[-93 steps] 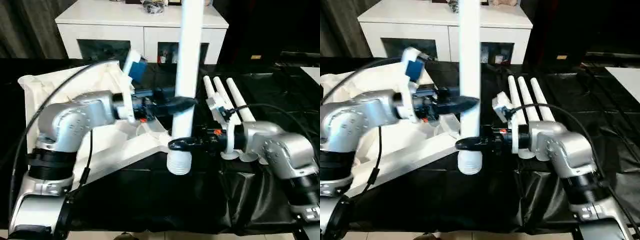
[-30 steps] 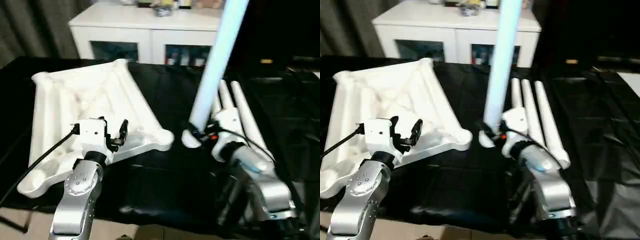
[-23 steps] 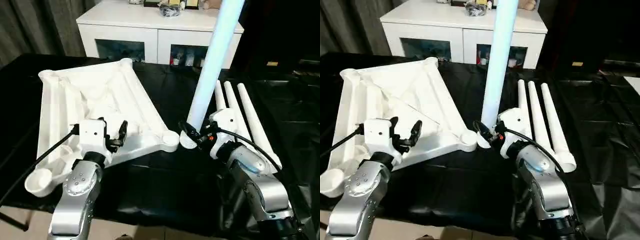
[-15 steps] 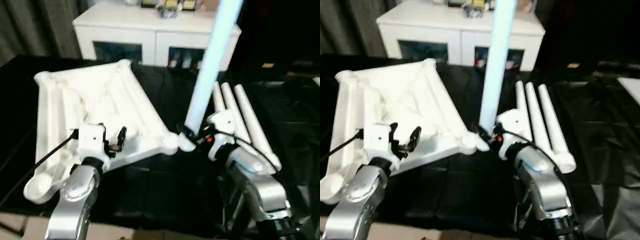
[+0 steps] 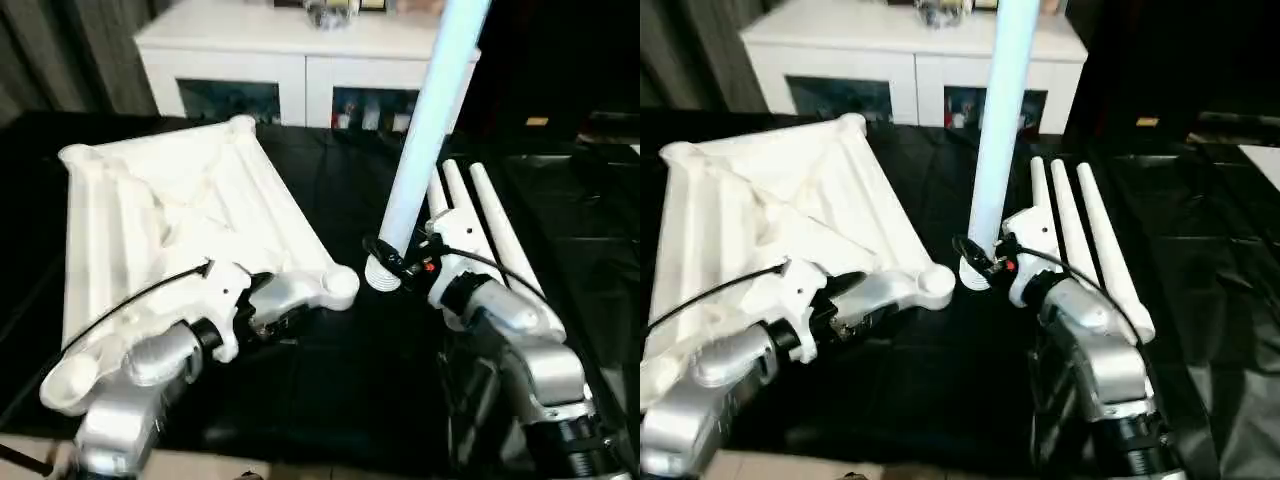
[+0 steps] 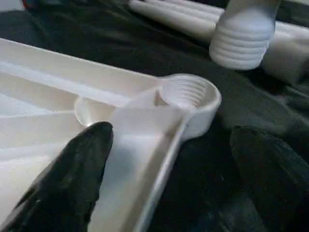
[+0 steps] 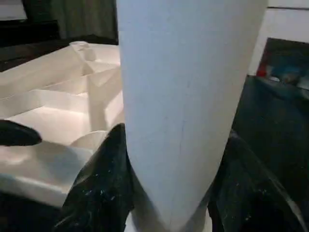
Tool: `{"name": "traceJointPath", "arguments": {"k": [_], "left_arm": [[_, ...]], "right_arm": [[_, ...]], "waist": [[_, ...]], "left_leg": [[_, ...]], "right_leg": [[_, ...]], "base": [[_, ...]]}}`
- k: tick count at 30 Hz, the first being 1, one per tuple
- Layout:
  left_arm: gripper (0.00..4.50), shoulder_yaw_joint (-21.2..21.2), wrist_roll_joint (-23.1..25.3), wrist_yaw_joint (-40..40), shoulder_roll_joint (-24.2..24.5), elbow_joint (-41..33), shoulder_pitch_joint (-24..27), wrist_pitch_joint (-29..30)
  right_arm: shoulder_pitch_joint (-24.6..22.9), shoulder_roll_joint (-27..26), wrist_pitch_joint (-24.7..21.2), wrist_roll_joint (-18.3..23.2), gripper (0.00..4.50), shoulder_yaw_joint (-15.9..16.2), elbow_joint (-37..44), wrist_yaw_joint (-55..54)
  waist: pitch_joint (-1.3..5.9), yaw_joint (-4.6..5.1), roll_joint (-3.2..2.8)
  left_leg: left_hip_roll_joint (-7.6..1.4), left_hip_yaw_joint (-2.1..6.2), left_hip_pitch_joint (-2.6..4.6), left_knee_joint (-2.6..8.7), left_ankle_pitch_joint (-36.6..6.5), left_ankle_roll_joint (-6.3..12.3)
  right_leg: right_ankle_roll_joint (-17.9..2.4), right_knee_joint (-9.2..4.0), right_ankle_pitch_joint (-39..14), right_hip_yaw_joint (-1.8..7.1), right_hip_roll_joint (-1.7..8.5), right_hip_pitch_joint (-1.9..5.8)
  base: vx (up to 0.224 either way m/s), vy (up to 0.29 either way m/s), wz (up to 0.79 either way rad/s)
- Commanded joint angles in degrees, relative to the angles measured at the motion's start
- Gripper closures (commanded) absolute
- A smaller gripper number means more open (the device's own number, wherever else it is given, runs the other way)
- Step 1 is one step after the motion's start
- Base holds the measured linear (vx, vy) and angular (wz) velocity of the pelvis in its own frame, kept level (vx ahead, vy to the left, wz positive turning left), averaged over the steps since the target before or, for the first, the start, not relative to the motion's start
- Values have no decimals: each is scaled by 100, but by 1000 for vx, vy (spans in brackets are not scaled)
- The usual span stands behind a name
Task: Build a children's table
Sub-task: Insert table leg to table base
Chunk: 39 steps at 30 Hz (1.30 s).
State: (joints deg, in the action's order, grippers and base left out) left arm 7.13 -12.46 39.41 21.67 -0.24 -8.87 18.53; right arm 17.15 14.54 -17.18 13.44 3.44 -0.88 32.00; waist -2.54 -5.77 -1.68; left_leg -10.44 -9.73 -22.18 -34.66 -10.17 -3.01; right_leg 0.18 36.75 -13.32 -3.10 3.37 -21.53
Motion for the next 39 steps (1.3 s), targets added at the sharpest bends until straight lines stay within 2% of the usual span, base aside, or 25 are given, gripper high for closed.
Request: {"name": "traceJointPath", "arguments": {"k": [1, 2, 3, 4, 5, 6, 7, 8, 9, 10, 11, 13, 15, 16, 18, 19, 21, 22, 24, 26, 27, 29, 31, 34, 39], "left_arm": [[12, 127, 193, 432, 202, 555, -490, -72], [12, 212, 299, 633, 313, 952, -801, -197], [12, 240, 347, 656, 336, 1070, -890, -240], [26, 263, 397, 667, 340, 1320, -1084, -323], [37, 263, 397, 667, 340, 1320, -1084, -323], [47, 238, 423, 634, 270, 1837, -1531, -403], [47, 236, 421, 664, 239, 2032, -1702, -417], [52, 246, 432, 712, 216, 2186, -1836, -423], [66, 260, 446, 732, 210, 2243, -1883, -429], [82, 346, 456, 935, 181, 2509, -2081, -440], [91, 365, 443, 998, 171, 2561, -2121, -437], [90, 434, 385, 1323, 128, 2815, -2269, -327], [125, 495, 447, 1393, 136, 2917, -2316, -346], [134, 587, 530, 1508, 156, 3093, -2372, -366], [141, 583, 503, 1562, 149, 3129, -2378, -350], [171, 572, 462, 1629, 138, 3190, -2400, -294], [178, 605, 505, 1643, 160, 3243, -2419, -255], [178, 630, 548, 1631, 177, 3270, -2427, -240], [197, 668, 742, 1492, 208, 3510, -2499, -344], [225, 681, 830, 1450, 235, 3651, -2550, -390], [225, 690, 836, 1475, 250, 3648, -2551, -373], [244, 751, 897, 1575, 334, 3573, -2519, -333], [268, 773, 883, 1697, 442, 3336, -2416, -191], [281, 780, 916, 1723, 555, 3115, -2317, -76], [316, 721, 911, 1708, 769, 2688, -2082, 286]], "right_arm": [[154, 168, -5, 144, 265, -58, 18, 339], [189, 293, -118, 177, 265, -26, 14, 520], [196, 323, -143, 188, 265, -19, 11, 565], [203, 370, -135, 188, 265, -12, 5, 624], [203, 370, -135, 188, 265, -12, 5, 624], [217, 460, -183, 248, 265, -20, 8, 757], [219, 503, -182, 261, 265, -12, 10, 808], [221, 540, -173, 257, 265, 1, 5, 843], [218, 556, -164, 246, 265, 9, 4, 851], [182, 610, -150, 222, 265, 31, 20, 906], [171, 621, -149, 218, 265, 36, 28, 917], [132, 668, -140, 200, 265, 48, 36, 977], [119, 689, -135, 180, 265, 57, 37, 995], [105, 709, -150, 192, 265, 61, 51, 1006], [94, 716, -160, 200, 265, 62, 65, 1015], [82, 735, -167, 192, 265, 75, 75, 1038], [71, 767, -165, 171, 265, 108, 77, 1069], [68, 782, -163, 159, 265, 126, 76, 1084], [71, 791, -160, 169, 265, 149, 75, 1149], [76, 801, -179, 183, 265, 177, 85, 1217], [76, 808, -190, 190, 265, 190, 92, 1241], [58, 847, -214, 205, 265, 238, 118, 1323], [35, 877, -227, 241, 265, 264, 135, 1380], [29, 888, -220, 244, 265, 266, 134, 1377], [31, 874, -212, 229, 265, 268, 128, 1407]], "waist": [[208, 32, -66], [211, 33, -91], [169, 35, -76], [161, 47, -64], [161, 47, -64], [184, 73, -74], [221, 63, -73], [258, 43, -112], [248, 63, -109], [247, 99, -115], [253, 100, -110], [262, 113, -109], [279, 96, -110], [285, 94, -113], [296, 84, -109], [320, 66, -106], [337, 65, -100], [377, 56, -104], [415, 50, -86], [446, 34, -110], [441, 31, -106], [420, 28, -81], [364, 54, -87], [334, 55, -93], [316, 58, -93]], "left_leg": [[-243, 127, 307, 507, -2565, -388], [-248, 154, 310, 512, -2641, -431], [-238, 175, 318, 535, -2769, -449], [-228, 201, 315, 550, -2791, -452], [-228, 201, 315, 550, -2791, -452], [-212, 207, 287, 560, -2624, -390], [-205, 199, 298, 533, -2516, -374], [-235, 205, 291, 529, -2302, -346], [-237, 204, 251, 546, -2238, -328], [-225, 216, 173, 575, -2142, -290], [-224, 204, 215, 552, -2230, -274], [-222, 195, 220, 541, -2221, -254], [-229, 188, 223, 532, -2118, -226], [-233, 171, 220, 521, -1991, -163], [-232, 160, 218, 503, -1931, -149], [-234, 149, 182, 490, -1661, -99], [-235, 142, 164, 469, -1466, -59], [-230, 131, 134, 427, -1085, 35], [-217, 119, 114, 376, -670, 207], [-218, 119, 94, 337, -366, 383], [-224, 112, 90, 330, -387, 442], [-230, 112, 89, 344, -523, 466], [-251, 104, 111, 392, -942, 330], [-270, 103, 143, 428, -1258, 146], [-277, 110, 157, 459, -1432, 29]], "right_leg": [[-770, -634, -2097, 290, 449, 75], [-745, -638, -2260, 302, 484, 92], [-613, -712, -2737, 300, 504, 95], [-526, -748, -3022, 296, 531, 115], [-526, -748, -3022, 296, 531, 115], [-483, -765, -3044, 301, 528, 134], [-491, -748, -2932, 308, 527, 134], [-642, -701, -2492, 328, 542, 127], [-708, -688, -2305, 318, 527, 149], [-781, -643, -2054, 283, 513, 206], [-783, -668, -2171, 288, 519, 165], [-870, -672, -2106, 300, 528, 161], [-925, -653, -1913, 311, 525, 155], [-1021, -639, -1670, 319, 511, 147], [-1074, -625, -1587, 324, 515, 150], [-1157, -595, -1268, 323, 521, 179], [-1204, -561, -982, 321, 507, 187], [-1310, -494, -359, 315, 493, 211], [-1405, -423, 362, 300, 455, 210], [-1505, -369, 918, 287, 461, 210], [-1559, -358, 998, 282, 462, 203], [-1584, -371, 841, 277, 478, 208], [-1520, -453, 26, 289, 490, 191], [-1436, -506, -583, 308, 495, 164], [-1327, -524, -923, 321, 494, 133]], "base": [[-101, 3, -1], [-101, 3, -1], [-101, 6, -5], [-82, 16, -10], [-82, 16, -10], [-54, 21, -10], [0, 0, 0], [0, 0, 0], [0, 0, 0], [0, 0, 0], [0, 0, 0], [0, 0, 0], [0, 0, 0], [0, 0, 0], [0, 0, 0], [53, -15, -3], [54, -14, -3], [58, -9, -3], [57, -6, -2], [0, 0, 0], [0, 0, 0], [0, 0, 0], [0, 0, 0], [0, 0, 0], [0, 0, 0]]}}
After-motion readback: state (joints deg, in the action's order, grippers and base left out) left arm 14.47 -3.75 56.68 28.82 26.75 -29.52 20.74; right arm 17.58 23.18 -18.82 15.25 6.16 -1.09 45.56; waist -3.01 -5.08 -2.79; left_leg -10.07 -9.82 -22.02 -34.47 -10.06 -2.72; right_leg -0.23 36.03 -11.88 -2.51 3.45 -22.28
